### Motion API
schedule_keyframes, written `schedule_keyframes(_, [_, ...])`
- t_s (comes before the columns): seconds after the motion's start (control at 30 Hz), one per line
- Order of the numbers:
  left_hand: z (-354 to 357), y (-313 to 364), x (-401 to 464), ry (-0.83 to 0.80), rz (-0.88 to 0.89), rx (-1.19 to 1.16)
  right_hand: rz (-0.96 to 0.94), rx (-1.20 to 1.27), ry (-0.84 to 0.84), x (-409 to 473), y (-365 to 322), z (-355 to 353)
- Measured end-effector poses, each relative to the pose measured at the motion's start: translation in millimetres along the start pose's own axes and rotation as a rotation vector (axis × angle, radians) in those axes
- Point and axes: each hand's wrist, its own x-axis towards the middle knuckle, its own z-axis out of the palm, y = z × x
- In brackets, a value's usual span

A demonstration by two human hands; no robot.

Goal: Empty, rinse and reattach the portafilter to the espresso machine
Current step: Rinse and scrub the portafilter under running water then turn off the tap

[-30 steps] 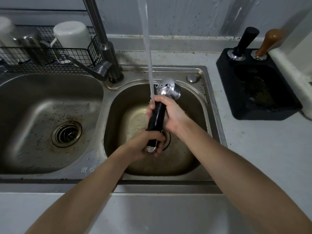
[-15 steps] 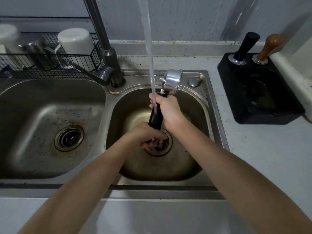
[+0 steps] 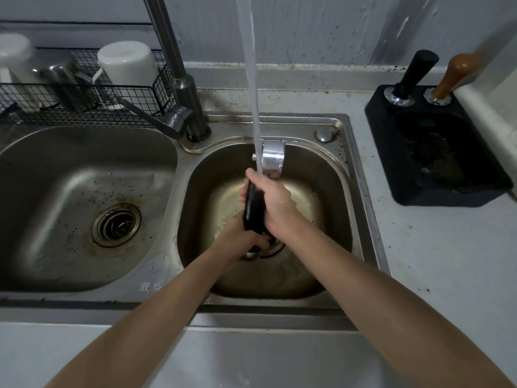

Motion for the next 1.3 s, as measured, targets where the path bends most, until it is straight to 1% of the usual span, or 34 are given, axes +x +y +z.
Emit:
schedule_keyframes(0.07, [4,0,-3,-0.007,-0.003,-0.104,0.048,0.013,-0.052,1,-5,-3])
schedule_keyframes(0.13, [4,1,-4,-0.064,-0.014,-0.175,0.112,0.021,-0.099,1,-11,-7])
schedule_keyframes(0.2, [2,2,-6,-0.148,-0.047,-0.261,0.173,0.050,-0.135,-1,-15,-10])
schedule_keyframes(0.27, [0,3,-8,-0.268,-0.097,-0.333,0.192,0.047,-0.136,-2,-15,-12])
schedule_keyframes(0.33, [-1,2,-9,-0.380,-0.137,-0.302,0.200,0.024,-0.124,-2,-14,-14])
schedule_keyframes(0.4, [-7,4,-9,-0.431,-0.175,-0.242,0.202,-0.010,-0.115,-4,-11,-17])
schedule_keyframes(0.43, [-11,4,-8,-0.444,-0.176,-0.268,0.200,-0.030,-0.120,-5,-10,-20])
schedule_keyframes(0.47, [-15,6,-7,-0.434,-0.166,-0.336,0.202,-0.056,-0.131,-6,-10,-23])
schedule_keyframes(0.57, [-31,11,4,-0.246,-0.101,-0.528,0.293,-0.175,-0.166,-11,-11,-31])
schedule_keyframes(0.63, [-34,19,9,-0.173,-0.052,-0.600,0.349,-0.231,-0.210,-15,-11,-35])
schedule_keyframes(0.7, [-29,27,12,-0.154,-0.007,-0.605,0.404,-0.236,-0.271,-19,-10,-37])
schedule_keyframes(0.8, [-11,36,15,-0.101,0.026,-0.483,0.497,-0.181,-0.343,-24,-9,-36])
schedule_keyframes(0.87, [-2,40,18,-0.041,0.002,-0.399,0.526,-0.152,-0.357,-26,-8,-37])
schedule_keyframes(0.9, [-1,42,21,0.008,-0.033,-0.412,0.538,-0.171,-0.363,-26,-8,-38])
schedule_keyframes(1.0, [-7,45,29,0.107,-0.245,-0.576,0.561,-0.332,-0.394,-28,-6,-40])
schedule_keyframes(1.07, [-8,45,30,0.136,-0.281,-0.463,0.556,-0.400,-0.390,-28,-5,-39])
schedule_keyframes(1.1, [-6,43,31,0.151,-0.250,-0.342,0.548,-0.413,-0.375,-28,-6,-38])
schedule_keyframes(1.13, [-6,41,29,0.163,-0.182,-0.185,0.542,-0.416,-0.354,-27,-6,-38])
schedule_keyframes(1.2, [-5,38,22,0.145,0.026,0.117,0.546,-0.396,-0.312,-27,-10,-37])
schedule_keyframes(1.23, [-6,35,19,0.105,0.111,0.191,0.538,-0.407,-0.297,-27,-12,-37])
schedule_keyframes(1.3, [-11,32,15,0.009,0.186,0.166,0.478,-0.498,-0.274,-27,-16,-39])
